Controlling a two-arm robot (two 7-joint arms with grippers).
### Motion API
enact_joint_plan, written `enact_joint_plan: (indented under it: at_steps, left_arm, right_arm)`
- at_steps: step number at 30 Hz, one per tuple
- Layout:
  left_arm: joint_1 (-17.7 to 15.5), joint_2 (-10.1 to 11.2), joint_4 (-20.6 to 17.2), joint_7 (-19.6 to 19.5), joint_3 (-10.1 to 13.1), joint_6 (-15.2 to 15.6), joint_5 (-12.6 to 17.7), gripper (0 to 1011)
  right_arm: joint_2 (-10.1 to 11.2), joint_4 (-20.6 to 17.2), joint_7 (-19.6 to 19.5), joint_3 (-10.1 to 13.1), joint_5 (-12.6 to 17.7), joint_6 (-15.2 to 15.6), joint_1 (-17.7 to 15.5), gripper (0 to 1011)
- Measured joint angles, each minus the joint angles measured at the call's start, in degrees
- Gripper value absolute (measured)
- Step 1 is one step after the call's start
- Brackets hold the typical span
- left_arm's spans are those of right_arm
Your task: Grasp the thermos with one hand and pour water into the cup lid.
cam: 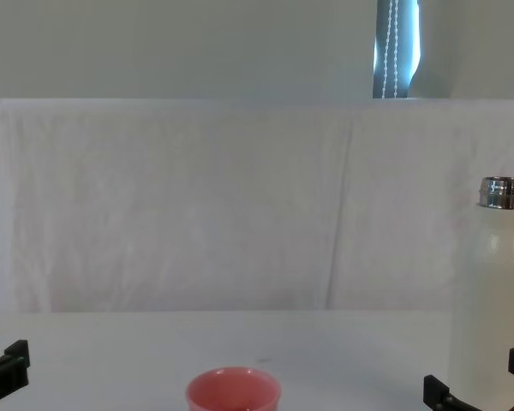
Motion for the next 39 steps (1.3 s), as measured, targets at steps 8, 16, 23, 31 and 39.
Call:
enact_joint_plan:
  at_steps: [8, 16, 23, 31, 39]
  left_arm:
    - [0.00, 0.00, 0.00, 0.00, 0.00, 0.00, 0.00, 1001]
    - [0.00, 0.00, 0.00, 0.00, 0.00, 0.00, 0.00, 1001]
    - [0.00, 0.00, 0.00, 0.00, 0.00, 0.00, 0.00, 1001]
    - [0.00, 0.00, 0.00, 0.00, 0.00, 0.00, 0.00, 1001]
    - [0.00, 0.00, 0.00, 0.00, 0.00, 0.00, 0.00, 1001]
  right_arm:
    - [0.00, -0.09, 0.00, 0.08, 0.04, 0.06, -0.03, 1001]
    - [0.00, -0.14, 0.00, 0.14, 0.08, 0.11, -0.04, 1001]
    - [0.00, -0.18, 0.00, 0.18, 0.11, 0.15, -0.04, 1001]
    - [0.00, -0.22, -0.02, 0.19, 0.12, 0.19, -0.04, 1001]
    - [0.00, -0.22, -0.05, 0.19, 0.12, 0.20, -0.04, 1001]
